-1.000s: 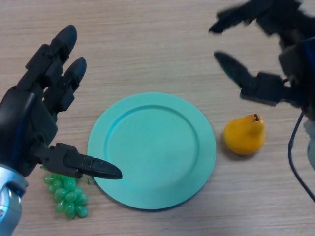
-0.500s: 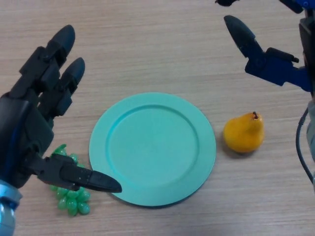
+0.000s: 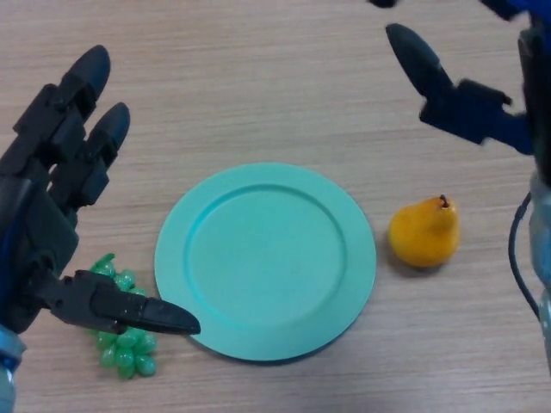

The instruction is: Pick up the yellow pear and place it on the plate

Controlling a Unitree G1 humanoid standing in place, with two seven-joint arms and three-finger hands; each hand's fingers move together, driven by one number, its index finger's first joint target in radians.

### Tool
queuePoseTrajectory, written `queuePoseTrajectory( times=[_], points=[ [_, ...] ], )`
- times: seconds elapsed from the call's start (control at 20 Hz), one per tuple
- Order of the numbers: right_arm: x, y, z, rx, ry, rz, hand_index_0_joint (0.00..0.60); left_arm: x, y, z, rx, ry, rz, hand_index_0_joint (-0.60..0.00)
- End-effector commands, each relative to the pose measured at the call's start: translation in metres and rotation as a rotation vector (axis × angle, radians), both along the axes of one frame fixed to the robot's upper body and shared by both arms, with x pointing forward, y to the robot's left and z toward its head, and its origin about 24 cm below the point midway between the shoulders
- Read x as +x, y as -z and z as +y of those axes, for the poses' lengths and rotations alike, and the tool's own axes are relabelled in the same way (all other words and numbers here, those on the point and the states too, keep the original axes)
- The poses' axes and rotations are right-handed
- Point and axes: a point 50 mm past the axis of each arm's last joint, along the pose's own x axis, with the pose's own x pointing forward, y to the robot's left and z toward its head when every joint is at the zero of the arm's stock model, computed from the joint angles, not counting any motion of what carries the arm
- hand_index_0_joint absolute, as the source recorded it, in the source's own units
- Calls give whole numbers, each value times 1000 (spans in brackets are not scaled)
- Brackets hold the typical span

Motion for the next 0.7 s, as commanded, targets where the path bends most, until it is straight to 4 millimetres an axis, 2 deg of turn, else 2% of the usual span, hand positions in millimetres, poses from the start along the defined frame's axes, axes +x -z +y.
queuePoseTrajectory(
  times=[0.05, 0.3, 0.35, 0.7],
  points=[
    [-12, -23, -8, 118, -94, -115, 600, -11, -26, 5, 35, -7, -204, 0],
    [0, -12, -5, 197, -253, 152, 600, -8, -23, 2, 16, -3, -199, 0],
    [0, -3, -2, 264, -382, 357, 600, -8, -23, 2, 1, -5, -204, 0],
    [13, 4, -13, 339, -344, 491, 600, -14, -26, 3, 31, 0, -184, 0]
  ],
)
